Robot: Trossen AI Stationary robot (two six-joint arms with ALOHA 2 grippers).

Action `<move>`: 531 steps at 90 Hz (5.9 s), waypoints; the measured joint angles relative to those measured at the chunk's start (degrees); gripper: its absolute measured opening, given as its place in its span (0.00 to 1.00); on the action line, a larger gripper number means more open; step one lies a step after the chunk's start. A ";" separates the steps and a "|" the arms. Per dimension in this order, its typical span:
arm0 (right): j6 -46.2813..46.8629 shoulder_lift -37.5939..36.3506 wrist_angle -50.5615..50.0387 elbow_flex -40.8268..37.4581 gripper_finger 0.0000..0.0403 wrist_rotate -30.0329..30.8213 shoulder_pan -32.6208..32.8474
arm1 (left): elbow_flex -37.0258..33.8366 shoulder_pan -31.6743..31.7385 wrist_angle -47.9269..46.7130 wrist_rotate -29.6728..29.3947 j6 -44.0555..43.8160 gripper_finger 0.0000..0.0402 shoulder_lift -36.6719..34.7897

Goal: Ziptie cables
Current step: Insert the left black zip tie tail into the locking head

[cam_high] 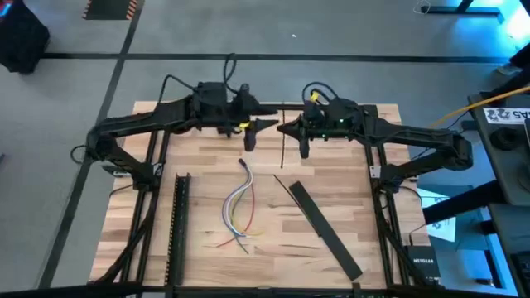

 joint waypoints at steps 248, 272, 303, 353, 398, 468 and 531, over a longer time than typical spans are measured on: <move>-101.89 8.39 -15.50 14.18 0.29 13.10 15.19 | -0.05 11.23 7.55 18.35 -34.56 0.00 -3.73; -86.33 8.39 -16.96 14.18 0.06 13.82 18.03 | -0.05 13.14 7.25 20.81 -33.16 0.00 -3.73; -41.03 8.37 -5.85 14.24 0.00 10.88 14.89 | -0.09 12.17 7.12 19.80 -11.71 0.00 -3.73; 4.47 6.11 -1.19 14.22 0.00 -6.58 3.06 | -0.09 5.09 -6.71 -4.98 36.76 0.00 -3.62; 15.67 6.10 1.62 14.24 0.00 -17.15 -1.28 | -0.09 1.64 -4.81 -9.81 42.22 0.00 -3.60; 18.22 6.14 2.26 14.24 0.00 -19.44 -2.27 | -0.09 1.20 -2.99 -9.65 44.86 0.00 -3.58; 28.95 7.30 5.19 14.22 0.00 -20.68 -2.27 | -0.09 0.20 -2.66 -9.70 50.84 0.00 -3.58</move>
